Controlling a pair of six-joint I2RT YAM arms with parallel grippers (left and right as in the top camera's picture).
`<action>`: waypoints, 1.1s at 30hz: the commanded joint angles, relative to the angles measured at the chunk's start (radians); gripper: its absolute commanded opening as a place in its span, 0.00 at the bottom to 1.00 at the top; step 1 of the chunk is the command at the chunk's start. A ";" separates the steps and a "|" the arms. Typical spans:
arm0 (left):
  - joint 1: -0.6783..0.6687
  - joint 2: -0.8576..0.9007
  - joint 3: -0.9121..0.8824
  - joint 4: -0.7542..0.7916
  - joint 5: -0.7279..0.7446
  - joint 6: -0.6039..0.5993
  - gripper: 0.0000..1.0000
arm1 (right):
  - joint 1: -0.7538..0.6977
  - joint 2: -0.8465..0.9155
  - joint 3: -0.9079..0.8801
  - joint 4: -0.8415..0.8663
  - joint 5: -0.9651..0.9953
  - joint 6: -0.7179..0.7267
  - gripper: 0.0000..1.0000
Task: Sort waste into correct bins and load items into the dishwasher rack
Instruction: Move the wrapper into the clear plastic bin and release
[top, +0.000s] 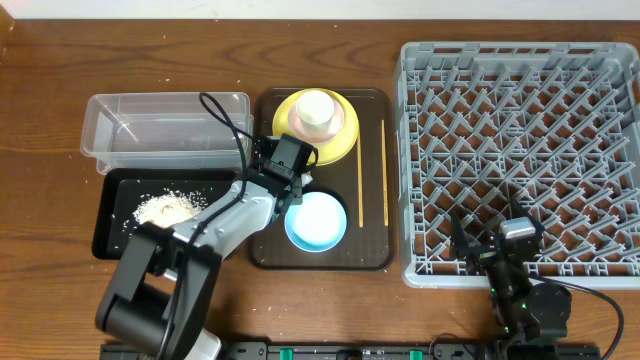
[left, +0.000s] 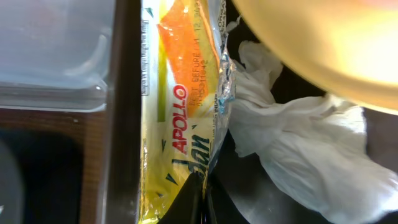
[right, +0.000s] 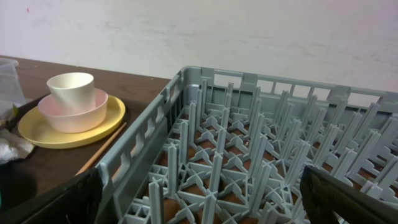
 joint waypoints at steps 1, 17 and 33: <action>0.004 -0.103 0.008 -0.020 -0.016 0.016 0.06 | 0.010 0.000 -0.001 -0.005 0.006 -0.011 0.99; 0.079 -0.393 0.008 -0.007 -0.138 0.016 0.06 | 0.010 0.000 -0.001 -0.005 0.006 -0.011 0.99; 0.444 -0.197 0.008 0.296 -0.009 -0.326 0.07 | 0.010 0.000 -0.001 -0.004 0.006 -0.011 0.99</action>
